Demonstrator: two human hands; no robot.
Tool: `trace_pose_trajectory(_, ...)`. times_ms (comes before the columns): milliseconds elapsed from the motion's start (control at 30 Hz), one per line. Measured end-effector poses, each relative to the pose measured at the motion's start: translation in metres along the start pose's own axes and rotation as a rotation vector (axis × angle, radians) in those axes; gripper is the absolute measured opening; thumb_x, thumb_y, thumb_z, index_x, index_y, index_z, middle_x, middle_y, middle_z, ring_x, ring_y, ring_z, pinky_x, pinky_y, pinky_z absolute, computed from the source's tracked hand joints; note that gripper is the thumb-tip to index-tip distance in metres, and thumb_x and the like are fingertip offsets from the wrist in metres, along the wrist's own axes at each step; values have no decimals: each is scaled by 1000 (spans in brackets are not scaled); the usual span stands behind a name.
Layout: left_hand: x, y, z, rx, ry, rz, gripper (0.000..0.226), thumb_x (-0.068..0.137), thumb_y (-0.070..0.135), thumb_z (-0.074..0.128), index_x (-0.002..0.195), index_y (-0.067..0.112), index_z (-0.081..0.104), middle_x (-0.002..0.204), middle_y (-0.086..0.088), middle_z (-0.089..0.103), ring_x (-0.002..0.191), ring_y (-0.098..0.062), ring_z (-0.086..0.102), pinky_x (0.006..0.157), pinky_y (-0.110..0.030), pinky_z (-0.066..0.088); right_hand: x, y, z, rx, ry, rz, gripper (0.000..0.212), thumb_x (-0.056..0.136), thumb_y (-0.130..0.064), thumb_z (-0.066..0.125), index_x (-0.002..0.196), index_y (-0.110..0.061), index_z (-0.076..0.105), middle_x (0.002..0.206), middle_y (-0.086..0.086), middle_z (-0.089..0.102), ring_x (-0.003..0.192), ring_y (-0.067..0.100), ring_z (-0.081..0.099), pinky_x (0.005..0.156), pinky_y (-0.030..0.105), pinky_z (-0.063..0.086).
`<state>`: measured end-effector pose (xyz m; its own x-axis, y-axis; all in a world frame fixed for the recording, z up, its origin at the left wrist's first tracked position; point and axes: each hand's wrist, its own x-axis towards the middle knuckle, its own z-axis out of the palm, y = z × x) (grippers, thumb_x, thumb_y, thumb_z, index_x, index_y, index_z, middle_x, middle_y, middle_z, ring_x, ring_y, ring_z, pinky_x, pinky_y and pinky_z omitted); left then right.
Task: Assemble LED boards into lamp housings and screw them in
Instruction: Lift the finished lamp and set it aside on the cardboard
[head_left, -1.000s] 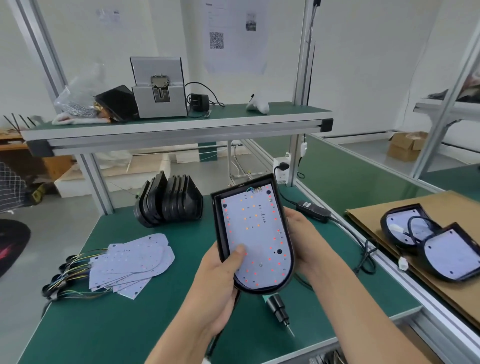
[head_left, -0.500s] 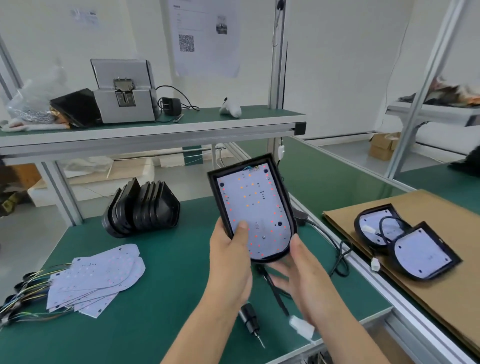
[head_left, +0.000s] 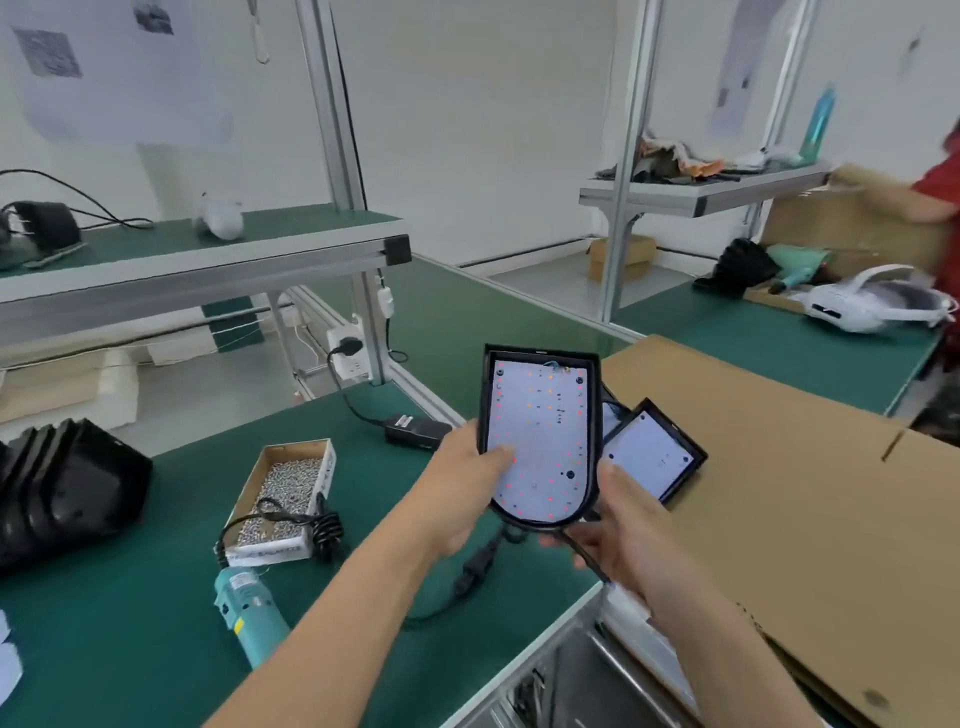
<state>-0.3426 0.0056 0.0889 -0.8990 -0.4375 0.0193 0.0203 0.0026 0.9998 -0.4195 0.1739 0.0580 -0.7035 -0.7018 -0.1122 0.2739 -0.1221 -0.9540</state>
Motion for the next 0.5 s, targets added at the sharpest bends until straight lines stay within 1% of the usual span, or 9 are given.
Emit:
trace_pose_trajectory(67,32,-1,24,157,-61,-1,38,100,-6,44,119,16,67,111,9,78,105,-12,73,87,-25,56,9,7,-21,22,172,-38,46,107,-47,40,130,-11,58,107,16,78,75,38,77,45,27,49)
trace_pose_trajectory(100,48,-2,38,246,-98,3,32,98,-4,44,114,13,66,107,4,78,98,-16,72,84,-28,55,13,11,-30,59,244,-41,42,112,-40,35,128,-9,59,104,18,78,75,40,77,45,27,50)
trace_pose_trajectory(133,63,-3,54,349,-132,3,22,97,1,46,106,10,63,101,-5,75,88,-21,66,78,-31,50,16,17,-39,110,308,-39,42,114,-35,32,127,-7,59,102,20,78,77,40,77,46,29,53)
trace_pose_trajectory(167,75,-5,69,457,-152,-4,10,97,7,47,99,10,57,94,-10,66,82,-23,57,73,-33,43,19,24,-47,175,366,-29,42,115,-33,30,127,-5,60,103,23,77,79,40,77,49,30,56)
trace_pose_trajectory(200,84,-8,83,560,-159,-17,3,98,13,48,97,11,51,91,-12,58,80,-23,50,70,-34,38,21,30,-54,243,422,-14,43,115,-31,30,128,-3,60,105,25,76,81,39,78,51,31,58)
trace_pose_trajectory(300,98,-21,120,727,-153,-54,8,103,18,46,106,11,42,102,-13,54,88,-28,49,70,-35,37,29,43,-75,280,567,38,42,113,-21,31,123,6,61,102,32,74,67,31,75,48,29,55)
trace_pose_trajectory(400,100,-39,140,789,-197,-16,10,105,16,43,102,6,43,96,-18,56,80,-30,48,65,-37,35,37,46,-96,278,681,70,33,106,-7,36,113,9,65,99,28,74,64,29,75,48,28,57)
trace_pose_trajectory(433,100,-44,142,810,-212,-3,13,106,16,43,108,4,47,97,-21,58,79,-30,49,65,-37,35,40,46,-101,254,702,90,32,106,-7,36,111,6,65,97,25,74,63,27,76,48,28,57)
trace_pose_trajectory(500,101,-50,143,844,-242,16,31,108,18,44,133,0,45,104,-23,62,83,-33,54,66,-38,40,44,44,-108,127,754,123,31,107,-10,35,105,1,63,91,21,73,57,24,74,45,27,56)
